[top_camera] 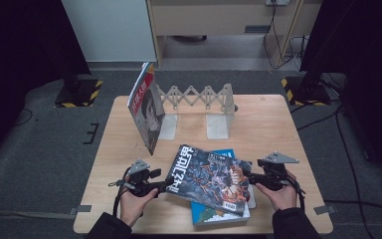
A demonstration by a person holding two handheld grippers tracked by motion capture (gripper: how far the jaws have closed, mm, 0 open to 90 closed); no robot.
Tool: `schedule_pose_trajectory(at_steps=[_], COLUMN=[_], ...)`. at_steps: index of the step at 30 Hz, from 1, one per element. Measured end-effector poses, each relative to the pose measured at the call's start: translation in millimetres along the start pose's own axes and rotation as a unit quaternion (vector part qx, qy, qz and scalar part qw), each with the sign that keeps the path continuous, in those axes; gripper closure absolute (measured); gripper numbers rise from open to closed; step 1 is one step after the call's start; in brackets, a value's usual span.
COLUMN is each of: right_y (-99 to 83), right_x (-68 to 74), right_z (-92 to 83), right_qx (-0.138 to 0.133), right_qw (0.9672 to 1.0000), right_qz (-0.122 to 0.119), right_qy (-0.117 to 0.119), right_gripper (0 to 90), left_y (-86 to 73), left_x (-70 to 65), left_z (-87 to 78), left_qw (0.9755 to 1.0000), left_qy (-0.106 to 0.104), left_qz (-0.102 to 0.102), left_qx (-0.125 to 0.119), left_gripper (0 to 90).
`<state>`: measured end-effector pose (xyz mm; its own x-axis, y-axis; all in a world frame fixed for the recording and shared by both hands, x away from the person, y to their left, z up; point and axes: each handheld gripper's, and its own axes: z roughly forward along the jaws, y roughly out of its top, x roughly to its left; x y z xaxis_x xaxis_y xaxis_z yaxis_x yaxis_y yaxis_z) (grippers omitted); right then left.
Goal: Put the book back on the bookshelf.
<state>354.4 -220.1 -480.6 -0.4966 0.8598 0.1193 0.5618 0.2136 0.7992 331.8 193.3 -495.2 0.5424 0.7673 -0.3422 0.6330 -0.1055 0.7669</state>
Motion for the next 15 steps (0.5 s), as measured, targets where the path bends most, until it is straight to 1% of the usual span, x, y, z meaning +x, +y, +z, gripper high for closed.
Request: schedule_pose_trajectory(at_steps=[1, 2, 4, 6, 7, 8, 9, 11, 12, 13, 15], right_y=[0.0, -1.6, -2.8, -3.2, -3.3, -3.4, -3.7, -4.3, -4.6, -4.6, -5.2], right_x=[0.0, 2.1, 3.9, 5.1, 6.2, 6.6, 7.7, 8.8, 9.5, 9.5, 11.5], right_z=[0.0, 1.9, 3.5, 4.8, 5.4, 6.0, 6.9, 8.6, 9.5, 9.5, 12.0], right_qx=[0.000, -0.005, -0.005, -0.001, 0.001, 0.004, 0.006, 0.009, 0.010, 0.010, 0.019], right_qw=[1.0000, 1.0000, 1.0000, 1.0000, 0.9999, 0.9999, 0.9999, 0.9998, 0.9998, 0.9998, 0.9997], right_qz=[0.000, 0.001, 0.001, -0.002, 0.001, -0.001, 0.002, -0.001, -0.002, -0.002, -0.006], right_qy=[0.000, 0.003, 0.006, 0.009, 0.010, 0.012, 0.013, 0.015, 0.016, 0.016, 0.014], right_gripper=[28.5, 28.7, 29.4, 29.4, 29.4, 29.3, 29.3, 29.3, 29.3, 29.3, 28.5], left_y=[0.0, -1.8, -3.4, -5.4, -5.4, -6.8, -7.2, -7.7, -7.9, -7.9, -8.4], left_x=[0.0, -0.4, -0.1, 0.1, 0.1, 0.5, 1.0, 1.5, 1.8, 1.8, 3.6], left_z=[0.0, 3.3, 6.3, 9.9, 9.9, 13.9, 15.6, 18.4, 19.7, 19.7, 23.0], left_qw=[1.0000, 1.0000, 0.9998, 0.9996, 0.9996, 0.9991, 0.9989, 0.9982, 0.9979, 0.9979, 0.9971], left_qy=[0.000, -0.003, -0.006, -0.011, -0.011, -0.016, -0.022, -0.033, -0.037, -0.037, -0.048], left_qz=[0.000, -0.002, -0.006, -0.012, -0.012, -0.015, -0.020, -0.030, -0.034, -0.034, -0.042], left_qx=[0.000, 0.008, 0.016, 0.024, 0.024, 0.036, 0.037, 0.040, 0.040, 0.040, 0.042], left_gripper=[29.5, 29.5, 29.5, 29.4, 29.0, 28.4, 26.8, 26.4, 26.0, 25.3, 24.9])
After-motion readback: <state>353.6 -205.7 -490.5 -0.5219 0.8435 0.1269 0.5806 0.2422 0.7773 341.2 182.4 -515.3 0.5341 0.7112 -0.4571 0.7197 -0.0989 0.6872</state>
